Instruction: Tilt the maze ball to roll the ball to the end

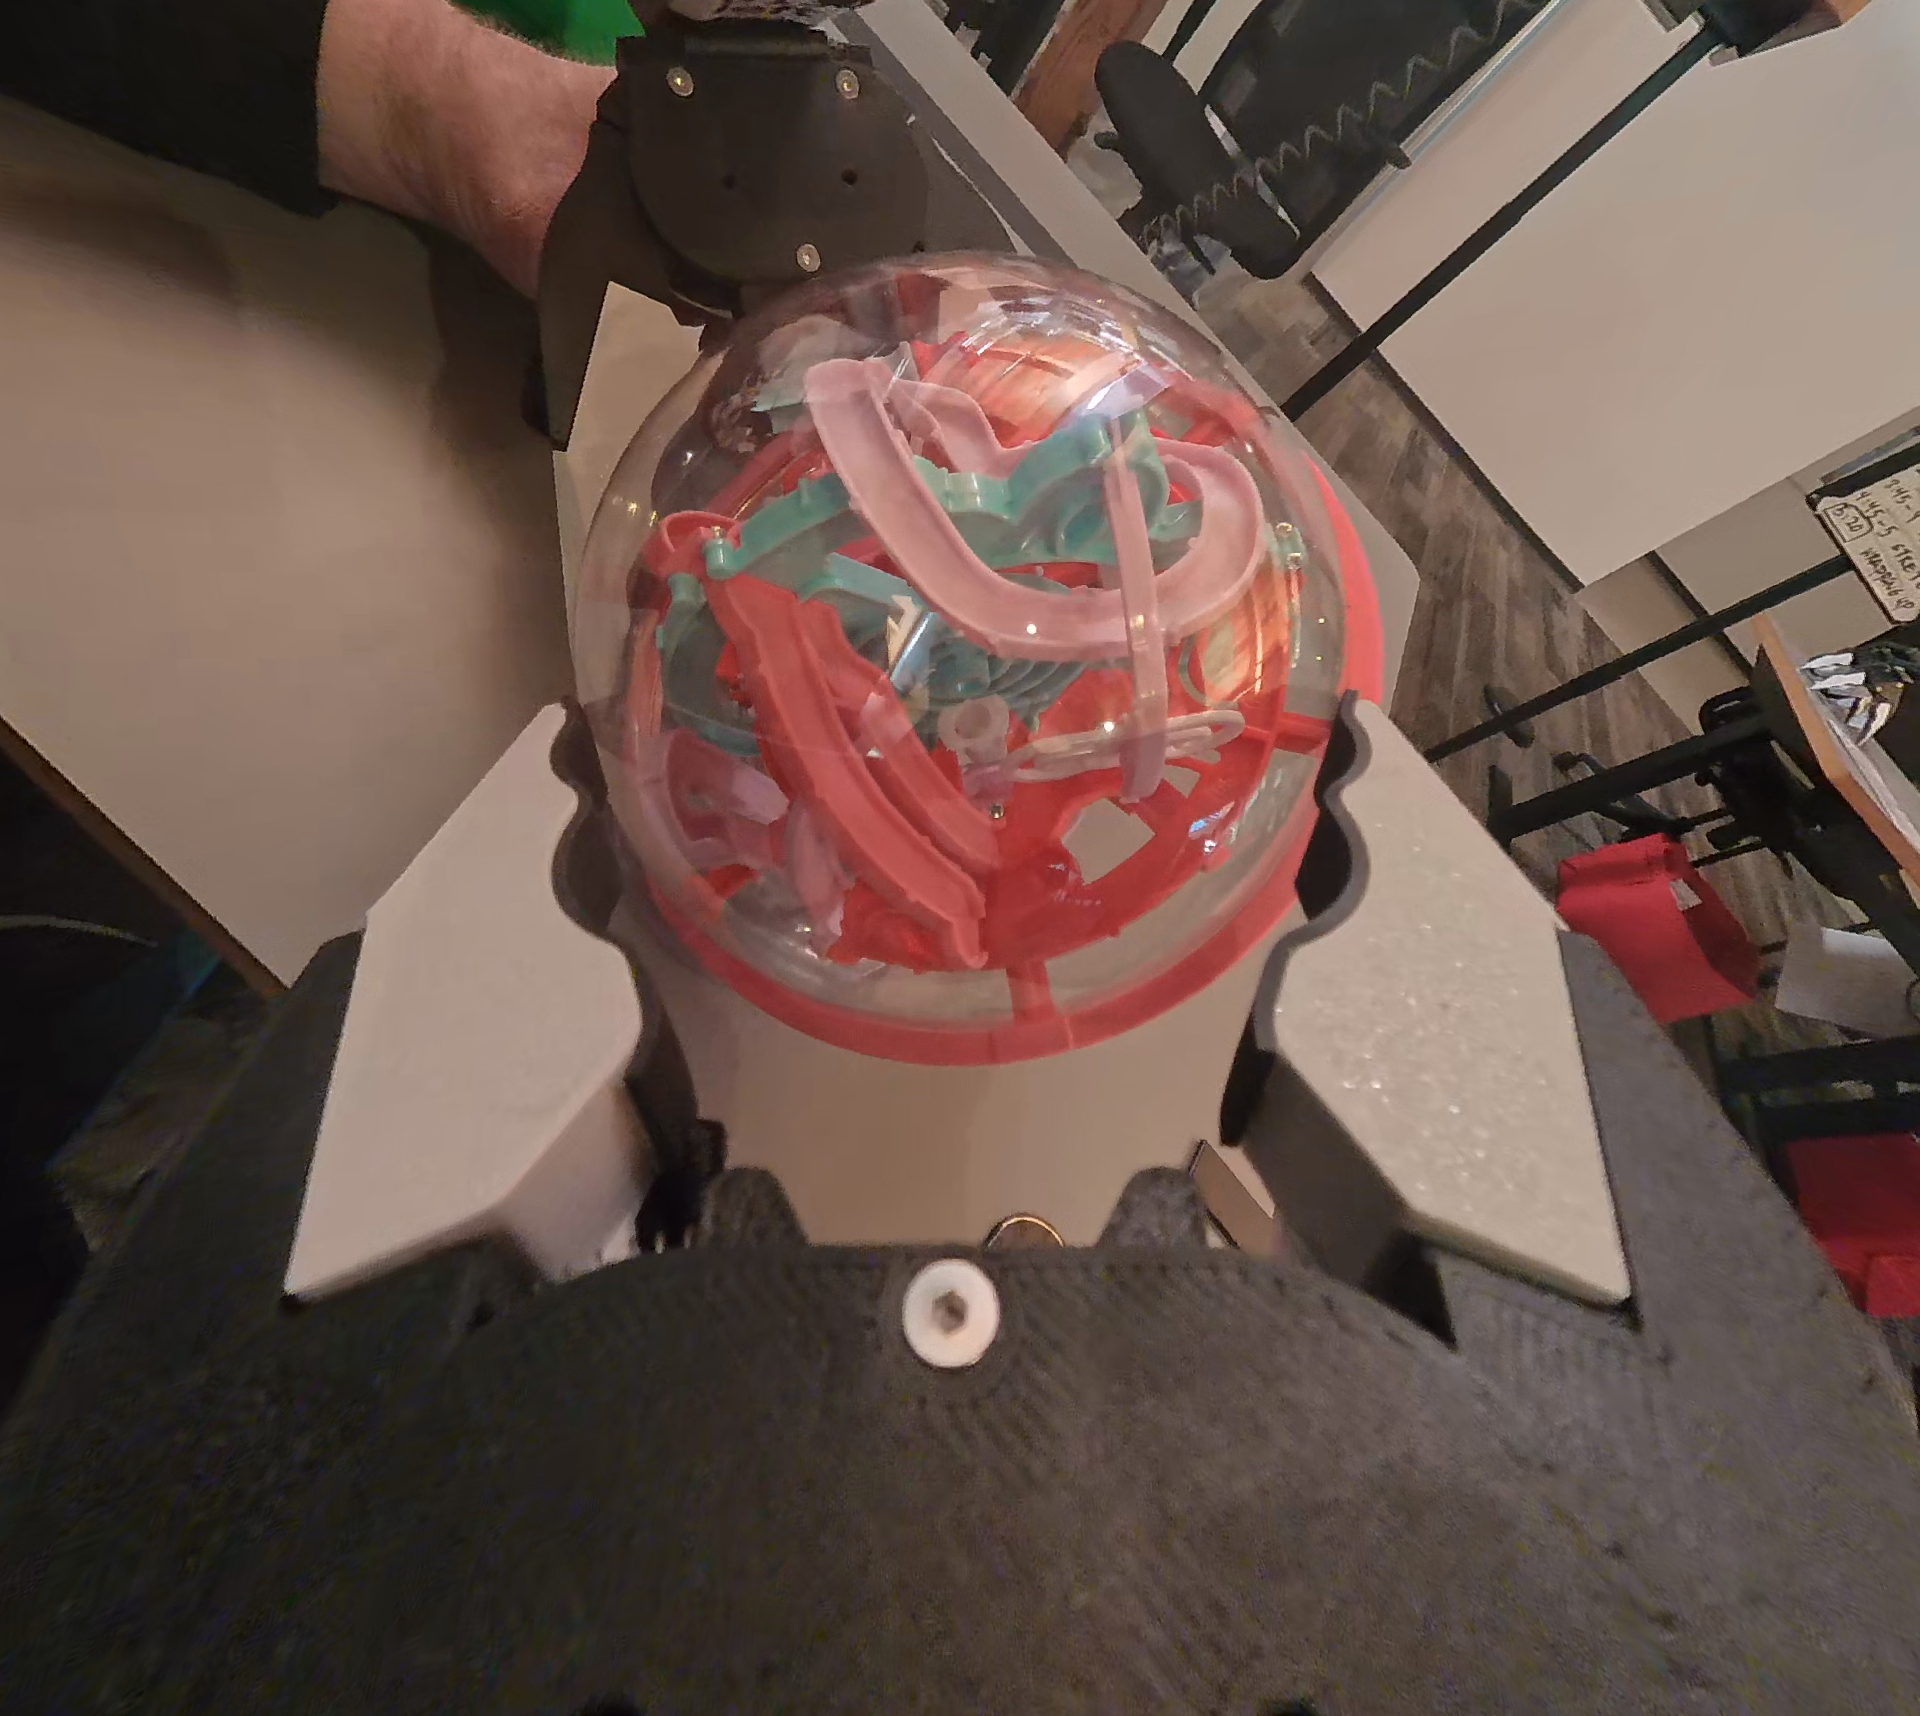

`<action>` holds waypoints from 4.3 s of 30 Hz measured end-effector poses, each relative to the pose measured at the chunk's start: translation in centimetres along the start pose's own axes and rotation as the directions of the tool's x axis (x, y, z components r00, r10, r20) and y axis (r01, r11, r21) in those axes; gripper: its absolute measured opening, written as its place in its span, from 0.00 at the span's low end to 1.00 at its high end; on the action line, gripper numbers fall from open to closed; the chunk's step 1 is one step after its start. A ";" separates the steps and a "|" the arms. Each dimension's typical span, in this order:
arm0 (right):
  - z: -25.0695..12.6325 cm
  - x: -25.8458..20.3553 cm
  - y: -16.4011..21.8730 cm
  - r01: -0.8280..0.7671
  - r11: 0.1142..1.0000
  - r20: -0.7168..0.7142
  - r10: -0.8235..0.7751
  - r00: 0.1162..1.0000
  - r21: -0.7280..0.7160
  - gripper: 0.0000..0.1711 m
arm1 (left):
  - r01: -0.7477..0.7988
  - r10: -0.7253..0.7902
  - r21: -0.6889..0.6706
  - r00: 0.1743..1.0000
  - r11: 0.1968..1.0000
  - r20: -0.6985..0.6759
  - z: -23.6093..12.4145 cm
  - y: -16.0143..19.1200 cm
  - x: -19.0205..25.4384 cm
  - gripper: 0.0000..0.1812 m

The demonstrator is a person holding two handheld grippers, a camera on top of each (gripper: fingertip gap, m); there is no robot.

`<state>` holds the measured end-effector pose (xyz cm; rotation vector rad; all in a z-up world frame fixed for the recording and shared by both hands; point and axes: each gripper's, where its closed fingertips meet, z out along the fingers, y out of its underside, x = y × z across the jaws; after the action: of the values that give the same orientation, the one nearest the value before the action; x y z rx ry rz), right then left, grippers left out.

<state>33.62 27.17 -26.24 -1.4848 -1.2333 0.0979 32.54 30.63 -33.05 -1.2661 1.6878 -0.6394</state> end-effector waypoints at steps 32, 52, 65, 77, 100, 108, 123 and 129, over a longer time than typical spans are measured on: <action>-0.4 0.8 1.0 -0.107 0.992 0.021 0.106 0.994 0.063 0.78 | 0.037 -0.037 0.044 0.999 0.998 0.004 0.4 -1.1 -0.1 0.86; -0.7 0.9 1.5 -0.161 0.987 0.050 0.159 0.986 0.021 0.78 | 0.031 -0.032 0.063 0.999 0.998 0.013 0.3 -1.7 -0.2 0.87; -0.8 1.1 2.0 -0.159 0.986 0.076 0.163 0.984 -0.052 0.77 | 0.021 -0.022 0.071 0.999 0.997 0.027 0.2 -1.9 -0.4 0.87; -0.8 1.1 2.2 -0.144 0.987 0.067 0.149 0.987 -0.069 0.77 | -0.002 -0.001 0.064 0.999 0.998 0.048 0.2 -2.0 -0.5 0.87; -0.6 1.1 2.0 -0.181 0.972 0.107 0.197 0.975 -0.147 0.79 | 0.113 -0.108 0.106 0.993 0.988 -0.052 -0.5 -2.4 -0.1 0.83; -0.6 1.2 1.9 -0.063 0.987 0.067 0.074 0.995 -0.150 0.78 | 0.033 -0.035 0.060 0.999 0.998 0.022 -0.2 -1.8 -0.5 0.83; -1.1 1.0 2.0 -0.043 0.996 0.030 0.045 0.999 -0.084 0.79 | -0.036 0.031 0.065 0.997 0.997 0.077 -0.4 -2.5 -0.5 0.83; -1.1 1.4 1.8 -0.123 0.990 0.064 0.128 0.990 -0.075 0.78 | 0.002 -0.006 0.071 0.999 0.997 0.050 -0.2 -2.2 -0.5 0.83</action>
<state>36.03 27.75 -26.47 -1.6324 -1.2078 0.1930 33.41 30.32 -30.97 -1.2260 1.6076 -0.6590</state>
